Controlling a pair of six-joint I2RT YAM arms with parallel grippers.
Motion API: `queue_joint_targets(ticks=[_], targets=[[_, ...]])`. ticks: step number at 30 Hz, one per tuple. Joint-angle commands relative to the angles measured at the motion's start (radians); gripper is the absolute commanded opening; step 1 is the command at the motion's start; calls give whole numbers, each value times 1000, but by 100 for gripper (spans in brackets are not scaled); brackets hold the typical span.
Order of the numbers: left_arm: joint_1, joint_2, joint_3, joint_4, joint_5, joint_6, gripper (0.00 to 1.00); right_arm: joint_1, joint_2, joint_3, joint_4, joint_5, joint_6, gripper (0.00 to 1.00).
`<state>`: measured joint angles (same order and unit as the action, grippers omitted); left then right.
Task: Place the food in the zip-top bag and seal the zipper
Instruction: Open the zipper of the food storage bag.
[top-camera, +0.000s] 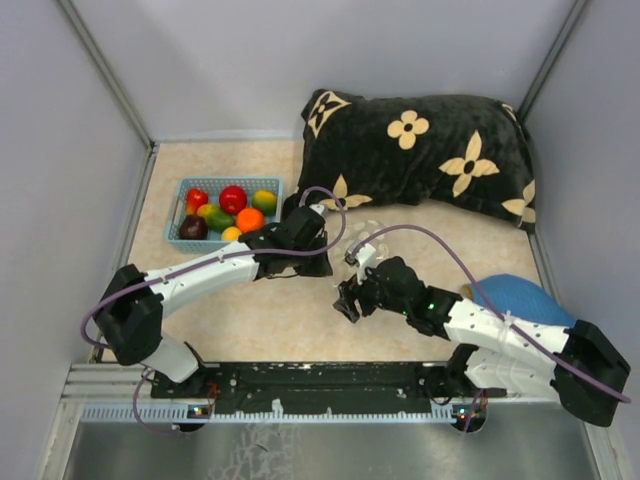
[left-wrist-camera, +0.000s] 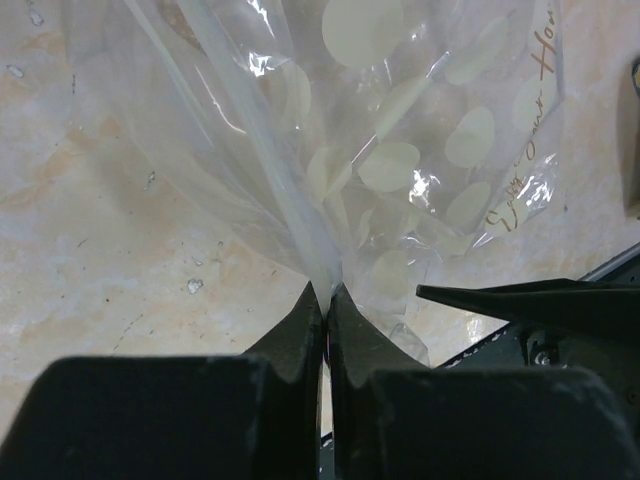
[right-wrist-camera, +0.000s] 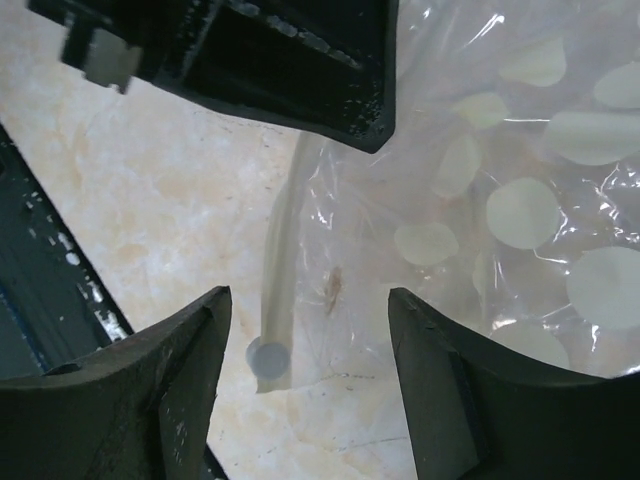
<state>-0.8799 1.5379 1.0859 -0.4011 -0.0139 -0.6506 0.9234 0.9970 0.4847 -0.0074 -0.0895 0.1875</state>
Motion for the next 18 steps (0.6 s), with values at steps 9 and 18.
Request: queue_joint_targets(ticks=[9,18], targets=[[-2,9,13,54,45,-21,9,17,40,-49,240,210,82,49],[-2,18,-6,76,72,-41,11,16,39,-52,249,312,93,34]])
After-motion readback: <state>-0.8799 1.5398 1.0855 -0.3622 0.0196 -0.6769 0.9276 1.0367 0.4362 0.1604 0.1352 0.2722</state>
